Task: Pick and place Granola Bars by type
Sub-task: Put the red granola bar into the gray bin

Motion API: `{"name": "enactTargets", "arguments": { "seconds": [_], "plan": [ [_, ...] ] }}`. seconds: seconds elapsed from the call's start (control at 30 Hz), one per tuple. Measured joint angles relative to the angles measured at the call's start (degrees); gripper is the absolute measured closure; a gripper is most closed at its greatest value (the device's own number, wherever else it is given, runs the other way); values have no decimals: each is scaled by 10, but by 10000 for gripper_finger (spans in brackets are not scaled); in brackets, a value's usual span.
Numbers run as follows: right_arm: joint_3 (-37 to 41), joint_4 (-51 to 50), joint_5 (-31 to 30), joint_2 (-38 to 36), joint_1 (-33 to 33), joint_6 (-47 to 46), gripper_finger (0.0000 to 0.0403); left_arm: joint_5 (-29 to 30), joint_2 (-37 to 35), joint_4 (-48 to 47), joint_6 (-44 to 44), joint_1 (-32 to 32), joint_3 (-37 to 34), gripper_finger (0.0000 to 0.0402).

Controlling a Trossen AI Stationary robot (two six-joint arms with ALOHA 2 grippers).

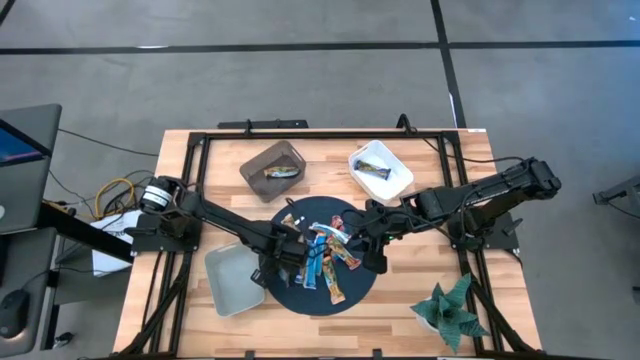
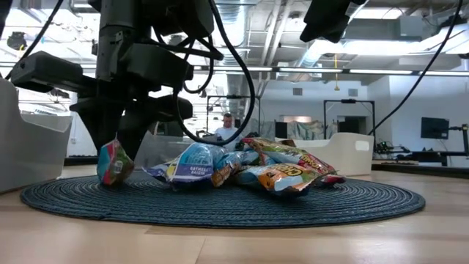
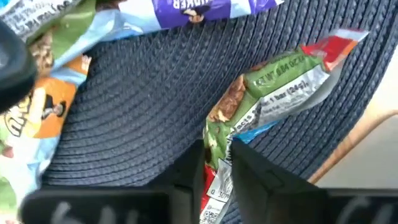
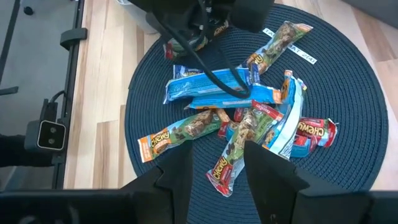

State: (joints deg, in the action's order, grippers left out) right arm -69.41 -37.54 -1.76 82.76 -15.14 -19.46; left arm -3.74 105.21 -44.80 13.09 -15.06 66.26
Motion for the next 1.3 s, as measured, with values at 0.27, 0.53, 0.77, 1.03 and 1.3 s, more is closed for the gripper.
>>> {"name": "enactTargets", "arguments": {
  "seconds": [0.27, 0.53, 0.77, 1.03, 1.3],
  "plan": [
    [0, 0, 0, 0, 0, 0, 269, 0, -1, -18, -31, 2, 9, 394],
    [0, 0, 0, 0, 2, 13, 269, 63, -1, -105, -48, 2, 94, 399],
    [0, 0, 2, 0, 3, 34, 269, 77, -1, -250, -77, -2, 199, 399],
    [0, -2, 2, 0, 7, 50, 269, 86, -20, -427, -143, -49, 243, 400],
    [0, -4, 2, 0, 11, 60, 269, 88, -76, -430, -262, -126, 208, 400]
  ]
}}
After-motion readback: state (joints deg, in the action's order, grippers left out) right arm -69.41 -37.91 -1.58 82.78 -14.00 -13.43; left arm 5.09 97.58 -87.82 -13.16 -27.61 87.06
